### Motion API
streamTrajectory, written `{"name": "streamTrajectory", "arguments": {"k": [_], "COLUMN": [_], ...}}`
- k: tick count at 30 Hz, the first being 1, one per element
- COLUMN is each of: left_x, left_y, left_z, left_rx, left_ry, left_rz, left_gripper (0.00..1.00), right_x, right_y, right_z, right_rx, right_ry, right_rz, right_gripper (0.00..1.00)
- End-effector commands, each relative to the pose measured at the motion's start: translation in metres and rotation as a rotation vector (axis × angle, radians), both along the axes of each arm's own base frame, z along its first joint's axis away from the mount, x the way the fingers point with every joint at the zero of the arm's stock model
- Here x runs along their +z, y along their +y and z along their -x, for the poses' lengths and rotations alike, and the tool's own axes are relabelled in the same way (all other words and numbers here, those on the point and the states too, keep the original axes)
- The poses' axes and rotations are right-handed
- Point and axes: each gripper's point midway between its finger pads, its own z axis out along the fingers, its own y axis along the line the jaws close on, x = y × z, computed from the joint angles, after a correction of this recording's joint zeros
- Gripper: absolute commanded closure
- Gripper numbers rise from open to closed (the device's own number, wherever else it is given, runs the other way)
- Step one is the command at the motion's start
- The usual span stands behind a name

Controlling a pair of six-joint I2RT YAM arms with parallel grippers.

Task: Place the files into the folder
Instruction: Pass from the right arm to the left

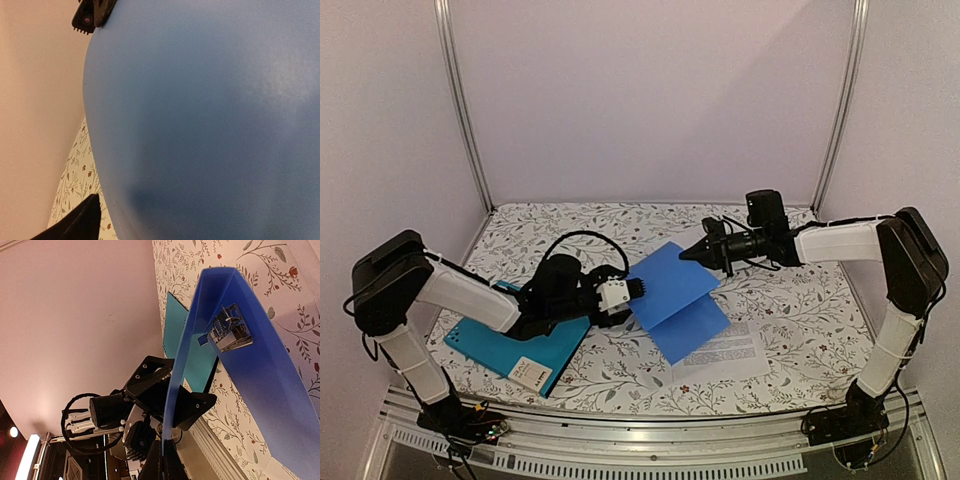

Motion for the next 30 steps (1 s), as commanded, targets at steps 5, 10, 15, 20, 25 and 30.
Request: {"name": "streamTrajectory", "arguments": {"k": [5,10,15,20,25,30], "left_x": [0.023,0.031,0.031,0.040,0.058,0.069], "left_y": [-0.016,-0.017,-0.016,-0.008,0.003,0.017], "left_z": [-0.002,-0.002,-0.001,-0.003,-0.011,-0.014], "left_rx": [-0.012,-0.014,-0.010,0.036,0.126,0.210], "left_ry": [-0.119,-0.144,-0.128,-0.089,-0.050,0.019], "left_rz": [0.085,0.107,0.108,0.118,0.166,0.202], "left_gripper": [0.41,0.56,0.81,1.00,1.00,1.00], "right_x": [-0.003,-0.004,-0.004,0.001,0.009,0.021], "right_y": [0.001,0.002,0.003,0.002,-0.003,-0.018], "right_z": [0.004,0.003,0.003,0.002,0.000,0.000], "right_rx": [0.020,0.019,0.022,0.023,0.014,0.001], "right_ry": [0.003,0.004,0.001,-0.017,-0.051,-0.158], "right_rz": [-0.027,-0.028,-0.031,-0.031,0.026,0.126], "right_gripper": [1.00,1.00,0.94,0.68,0.38,0.16]}}
